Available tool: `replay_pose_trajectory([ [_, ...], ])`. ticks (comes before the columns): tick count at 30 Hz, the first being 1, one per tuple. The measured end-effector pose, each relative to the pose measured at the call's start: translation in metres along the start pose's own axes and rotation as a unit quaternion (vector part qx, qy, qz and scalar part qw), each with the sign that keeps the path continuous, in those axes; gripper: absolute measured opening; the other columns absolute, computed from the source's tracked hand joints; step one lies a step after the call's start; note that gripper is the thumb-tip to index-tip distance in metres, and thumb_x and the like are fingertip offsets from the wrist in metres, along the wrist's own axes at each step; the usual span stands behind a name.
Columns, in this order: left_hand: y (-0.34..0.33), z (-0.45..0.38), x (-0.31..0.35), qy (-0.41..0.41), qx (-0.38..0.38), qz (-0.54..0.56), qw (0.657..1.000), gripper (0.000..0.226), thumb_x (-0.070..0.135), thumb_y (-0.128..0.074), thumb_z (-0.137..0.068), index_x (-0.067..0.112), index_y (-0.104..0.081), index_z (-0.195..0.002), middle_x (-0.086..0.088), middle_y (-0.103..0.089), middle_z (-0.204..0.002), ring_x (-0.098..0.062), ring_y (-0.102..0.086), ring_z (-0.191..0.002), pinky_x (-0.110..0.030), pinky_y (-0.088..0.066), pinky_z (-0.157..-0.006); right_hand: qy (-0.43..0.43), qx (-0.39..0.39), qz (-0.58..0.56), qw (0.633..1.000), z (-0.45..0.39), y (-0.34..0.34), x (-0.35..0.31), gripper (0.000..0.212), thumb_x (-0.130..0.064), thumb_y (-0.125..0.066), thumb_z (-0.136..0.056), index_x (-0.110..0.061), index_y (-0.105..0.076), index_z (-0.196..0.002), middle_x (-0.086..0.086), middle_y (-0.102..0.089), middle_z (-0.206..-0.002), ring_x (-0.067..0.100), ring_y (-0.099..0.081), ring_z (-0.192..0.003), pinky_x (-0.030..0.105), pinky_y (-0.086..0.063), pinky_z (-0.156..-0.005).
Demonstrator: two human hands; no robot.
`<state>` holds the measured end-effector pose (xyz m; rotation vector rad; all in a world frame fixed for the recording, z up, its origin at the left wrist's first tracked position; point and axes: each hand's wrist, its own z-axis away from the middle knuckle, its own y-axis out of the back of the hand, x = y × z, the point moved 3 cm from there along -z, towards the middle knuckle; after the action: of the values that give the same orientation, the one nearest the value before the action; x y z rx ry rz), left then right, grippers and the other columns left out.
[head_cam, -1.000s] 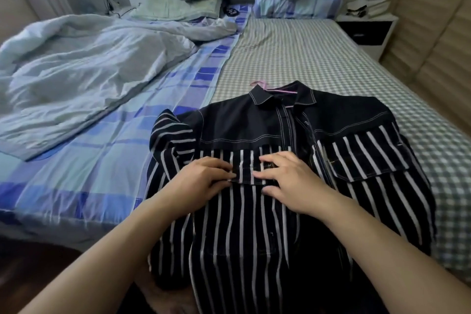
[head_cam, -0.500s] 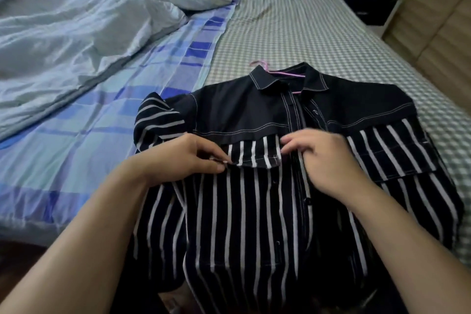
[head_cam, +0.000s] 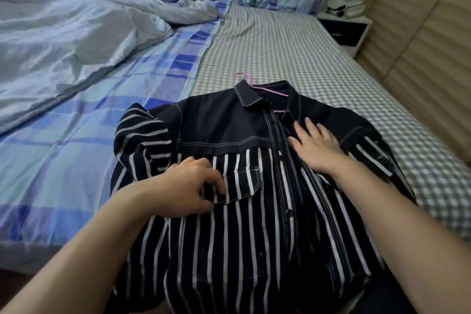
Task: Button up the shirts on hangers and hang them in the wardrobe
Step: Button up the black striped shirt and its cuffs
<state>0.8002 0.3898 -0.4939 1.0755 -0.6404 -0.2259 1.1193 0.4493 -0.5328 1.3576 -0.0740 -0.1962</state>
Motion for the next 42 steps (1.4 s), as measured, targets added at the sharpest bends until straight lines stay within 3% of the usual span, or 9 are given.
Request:
replay_pose_trajectory([
  [6,0.02,-0.02,0.032,0.064,0.097,0.01,0.993,0.035,0.053,-0.057,-0.096,0.024,-0.07,-0.082,0.008,-0.066,-0.085,-0.01,-0.063,-0.084,-0.036,-0.05,-0.086,0.012,0.055,-0.047,0.997,-0.001,-0.006,0.001,0.065,-0.06,-0.022,-0.104,-0.03,-0.014,-0.162,0.001,0.001,-0.171,0.03,-0.002,-0.156,0.047,-0.004,-0.126],
  [8,0.036,-0.05,0.053,0.028,0.208,0.046,0.977,0.014,0.041,-0.062,-0.095,0.03,-0.07,-0.099,0.009,-0.064,-0.093,-0.014,-0.062,-0.093,-0.031,-0.048,-0.083,0.023,0.082,-0.075,0.994,0.0,-0.009,0.001,0.065,-0.058,-0.028,-0.104,-0.028,-0.018,-0.161,0.003,-0.004,-0.17,0.029,-0.005,-0.155,0.046,-0.005,-0.126],
  [12,0.07,-0.129,0.065,-0.002,0.327,0.022,0.945,0.049,0.028,-0.063,-0.094,0.022,-0.052,-0.141,-0.005,-0.055,-0.132,-0.026,-0.049,-0.125,-0.039,-0.042,-0.105,0.032,0.133,-0.141,0.981,0.001,-0.006,0.006,0.065,-0.06,-0.038,-0.1,-0.027,-0.032,-0.156,0.002,-0.019,-0.168,0.027,-0.013,-0.154,0.045,-0.014,-0.126],
  [21,0.12,-0.214,0.038,-0.084,0.158,-0.227,0.957,0.027,0.026,-0.063,-0.097,0.031,-0.07,-0.122,-0.003,-0.073,-0.114,-0.03,-0.065,-0.109,-0.035,-0.047,-0.091,0.016,0.374,-0.229,0.899,0.01,0.039,-0.016,0.025,-0.038,-0.061,-0.096,-0.015,-0.071,-0.096,0.001,-0.057,-0.103,0.021,-0.049,-0.104,0.034,-0.045,-0.093],
  [25,0.126,-0.22,0.045,-0.021,0.044,-0.225,0.973,0.019,0.029,-0.055,-0.103,0.02,-0.065,-0.115,-0.007,-0.069,-0.112,-0.029,-0.063,-0.104,-0.032,-0.045,-0.085,-0.096,0.214,-0.274,0.933,-0.019,0.045,-0.045,0.049,-0.054,-0.051,-0.099,-0.008,-0.062,-0.115,0.009,-0.065,-0.115,0.029,-0.057,-0.113,0.039,-0.047,-0.089],
  [29,0.119,-0.194,0.056,0.011,0.132,-0.17,0.977,0.016,0.032,-0.056,-0.101,0.026,-0.067,-0.109,-0.001,-0.07,-0.11,-0.026,-0.063,-0.104,-0.036,-0.049,-0.09,-0.157,0.158,-0.302,0.927,-0.036,0.041,-0.035,0.032,-0.038,-0.06,-0.099,-0.009,-0.062,-0.113,0.011,-0.068,-0.11,0.032,-0.066,-0.103,0.036,-0.049,-0.073],
  [35,0.081,-0.11,0.076,0.015,0.311,0.199,0.929,0.012,0.027,-0.066,-0.097,0.026,-0.071,-0.086,0.01,-0.071,-0.078,-0.001,-0.064,-0.074,-0.019,-0.046,-0.071,-0.057,0.16,-0.604,0.778,0.012,0.076,-0.001,0.005,-0.008,-0.07,-0.089,-0.013,-0.071,-0.087,0.005,-0.074,-0.082,0.022,-0.072,-0.078,0.031,-0.058,-0.065],
  [39,0.074,-0.085,0.082,0.023,0.324,0.403,0.855,0.011,0.021,-0.07,-0.096,0.021,-0.079,-0.089,-0.001,-0.078,-0.084,-0.021,-0.075,-0.085,-0.041,-0.06,-0.087,0.014,0.107,-0.768,0.631,0.061,0.096,-0.016,0.007,-0.006,-0.074,-0.09,-0.013,-0.072,-0.089,0.001,-0.073,-0.083,0.013,-0.07,-0.076,0.027,-0.056,-0.069],
  [42,0.072,-0.075,0.085,0.016,0.319,0.441,0.839,0.01,0.019,-0.071,-0.095,0.021,-0.079,-0.09,-0.002,-0.078,-0.084,-0.02,-0.076,-0.084,-0.039,-0.06,-0.085,-0.028,0.135,-0.749,0.648,0.081,0.082,-0.021,0.007,-0.011,-0.075,-0.089,-0.012,-0.071,-0.084,0.0,-0.076,-0.078,0.016,-0.074,-0.078,0.03,-0.058,-0.074],
])
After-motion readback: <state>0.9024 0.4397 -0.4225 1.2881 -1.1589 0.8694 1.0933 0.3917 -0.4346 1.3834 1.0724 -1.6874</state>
